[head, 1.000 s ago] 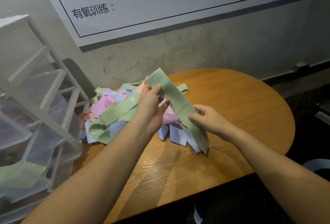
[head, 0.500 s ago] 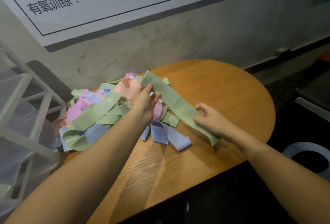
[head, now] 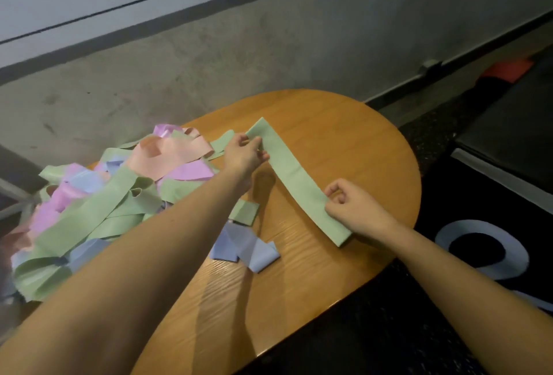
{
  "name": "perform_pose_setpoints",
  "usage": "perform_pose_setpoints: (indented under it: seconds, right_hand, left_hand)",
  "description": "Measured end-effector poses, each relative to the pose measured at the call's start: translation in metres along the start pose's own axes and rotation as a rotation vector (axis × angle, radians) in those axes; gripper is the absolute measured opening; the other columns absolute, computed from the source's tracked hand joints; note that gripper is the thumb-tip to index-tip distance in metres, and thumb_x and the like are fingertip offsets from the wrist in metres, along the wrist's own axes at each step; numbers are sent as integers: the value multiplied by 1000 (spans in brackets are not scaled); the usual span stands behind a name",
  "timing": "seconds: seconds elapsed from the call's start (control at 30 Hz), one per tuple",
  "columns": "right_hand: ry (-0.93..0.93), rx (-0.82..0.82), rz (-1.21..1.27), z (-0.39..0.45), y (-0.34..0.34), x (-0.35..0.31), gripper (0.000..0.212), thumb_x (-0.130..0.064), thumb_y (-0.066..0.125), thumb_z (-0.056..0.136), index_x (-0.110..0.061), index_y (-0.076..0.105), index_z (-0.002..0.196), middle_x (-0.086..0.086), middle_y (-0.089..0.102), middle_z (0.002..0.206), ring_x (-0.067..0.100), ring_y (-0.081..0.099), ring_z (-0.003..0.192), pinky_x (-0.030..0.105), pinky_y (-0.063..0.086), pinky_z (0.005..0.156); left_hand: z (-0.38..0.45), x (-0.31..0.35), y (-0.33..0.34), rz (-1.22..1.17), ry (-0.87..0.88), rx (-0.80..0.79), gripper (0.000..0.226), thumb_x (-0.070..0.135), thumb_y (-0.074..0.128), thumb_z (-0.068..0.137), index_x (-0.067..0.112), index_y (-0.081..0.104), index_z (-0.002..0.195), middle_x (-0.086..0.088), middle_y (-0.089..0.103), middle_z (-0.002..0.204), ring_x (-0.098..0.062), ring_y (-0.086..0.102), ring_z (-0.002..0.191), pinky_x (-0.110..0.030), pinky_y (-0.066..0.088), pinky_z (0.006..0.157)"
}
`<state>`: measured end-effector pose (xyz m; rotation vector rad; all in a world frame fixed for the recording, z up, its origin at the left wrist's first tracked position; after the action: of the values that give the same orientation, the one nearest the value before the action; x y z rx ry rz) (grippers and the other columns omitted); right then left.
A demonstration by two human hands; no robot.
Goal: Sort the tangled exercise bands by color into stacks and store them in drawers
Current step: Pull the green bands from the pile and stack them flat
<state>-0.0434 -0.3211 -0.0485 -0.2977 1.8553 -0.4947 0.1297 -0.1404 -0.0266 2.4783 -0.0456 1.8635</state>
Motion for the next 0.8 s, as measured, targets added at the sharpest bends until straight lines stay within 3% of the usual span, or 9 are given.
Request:
perform_pose_setpoints:
  seconds: [0.1, 0.2, 0.37, 0.47, 0.6, 0.7, 0.8]
  right_hand:
    - [-1, -43, 20, 5, 0, 6, 24, -20, 61, 94, -28, 50, 114, 6, 68, 77, 21, 63, 69, 38, 49, 63]
    - [-28, -66, -139, 8, -4, 11, 25, -28, 64, 95, -36, 52, 116, 3, 67, 78, 19, 63, 73, 41, 52, 71]
    - [-92, -97, -519, 6, -14, 17, 24, -49, 62, 93, -39, 63, 115, -13, 58, 83, 7, 54, 80, 23, 39, 62]
    - [-229, -64, -638, 6, -14, 11, 36, -52, 59, 93, -41, 56, 127, -16, 52, 103, 8, 47, 103, 27, 39, 82]
    - [-457, -26, -733, 5, -6, -4, 38, -45, 58, 92, -41, 57, 129, -15, 46, 139, 11, 30, 135, 38, 20, 111]
    - [-413, -100, -739, 10, 2, -1, 37, -42, 55, 93, -40, 58, 130, -16, 44, 146, 10, 26, 140, 37, 13, 116]
    - [-394, -104, -749, 11, 2, -1, 37, -42, 55, 92, -40, 59, 130, -17, 43, 146, 10, 27, 139, 39, 15, 116]
  left_hand:
    - [16, -7, 18, 77, -7, 10, 13, 10, 55, 101, 9, 53, 114, -14, 60, 95, -18, 61, 69, -40, 59, 84]
    - [25, -12, 32, 227, 37, 4, 14, 10, 53, 102, 12, 55, 115, -16, 64, 98, -21, 64, 73, -40, 62, 80]
    - [32, -19, 55, 393, 97, -53, 15, 11, 54, 102, 15, 54, 116, -12, 64, 90, -25, 65, 79, -46, 61, 85]
    - [40, -21, 57, 504, 98, -45, 18, 13, 52, 103, 24, 49, 118, -8, 64, 94, -22, 67, 79, -44, 61, 83]
    - [50, -17, 44, 687, 161, 55, 18, 14, 51, 102, 27, 52, 113, -1, 63, 93, -21, 71, 76, -43, 62, 77]
    - [55, -17, 43, 788, 189, 38, 21, 12, 53, 99, 28, 54, 113, -3, 64, 102, -24, 69, 88, -44, 61, 80]
    - [56, -13, 45, 859, 209, 27, 36, 7, 61, 92, 26, 53, 123, -4, 52, 126, -23, 61, 101, -44, 58, 89]
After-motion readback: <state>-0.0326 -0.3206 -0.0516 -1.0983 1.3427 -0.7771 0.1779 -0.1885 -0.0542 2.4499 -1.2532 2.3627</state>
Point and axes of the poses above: each hand's wrist, its own z-axis towards the middle knuckle, its own y-axis out of the palm, x = y × z, the point moved 9 cm from there along z, towards the middle knuckle
